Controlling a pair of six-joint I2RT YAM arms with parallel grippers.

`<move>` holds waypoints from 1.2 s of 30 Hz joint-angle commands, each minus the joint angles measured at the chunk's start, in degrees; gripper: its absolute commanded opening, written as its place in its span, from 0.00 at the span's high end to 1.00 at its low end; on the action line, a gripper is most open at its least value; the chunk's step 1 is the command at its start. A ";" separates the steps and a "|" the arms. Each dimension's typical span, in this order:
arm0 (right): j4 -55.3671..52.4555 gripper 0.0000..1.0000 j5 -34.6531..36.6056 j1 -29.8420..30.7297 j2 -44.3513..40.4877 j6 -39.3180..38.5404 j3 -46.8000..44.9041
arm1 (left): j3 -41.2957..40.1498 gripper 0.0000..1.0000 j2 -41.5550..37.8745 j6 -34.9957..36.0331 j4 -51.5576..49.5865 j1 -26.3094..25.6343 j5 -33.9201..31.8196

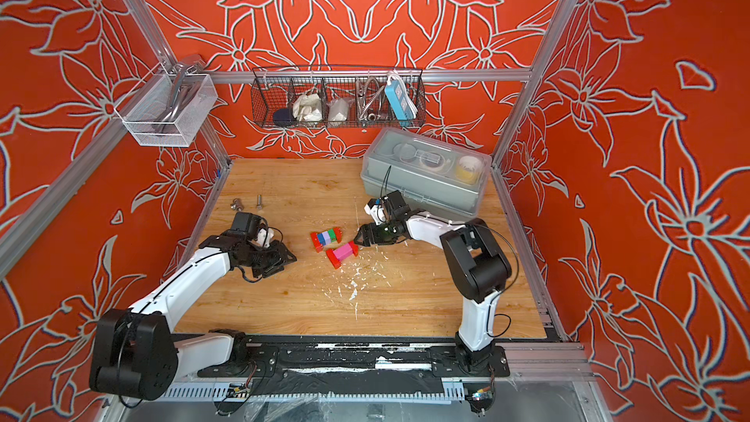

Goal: Assemble the number 1 with lego
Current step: Place the lego brick at the center of the board, then reset both arms

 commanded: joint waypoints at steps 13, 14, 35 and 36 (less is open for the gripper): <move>12.48 0.02 52.61 -9.96 -44.15 -17.66 -33.32 | -9.01 0.20 -2.17 28.44 31.10 4.99 -23.39; 13.43 0.02 52.14 -11.26 -45.60 -18.78 -34.49 | -10.13 0.20 -1.13 28.17 33.80 6.17 -22.93; 50.40 0.12 39.22 -23.68 -25.88 -23.10 -42.00 | -23.32 0.24 8.93 25.79 75.24 6.74 -21.77; 51.72 0.13 38.77 -24.13 -24.20 -22.81 -42.29 | -25.42 0.23 9.69 25.40 79.31 6.23 -24.28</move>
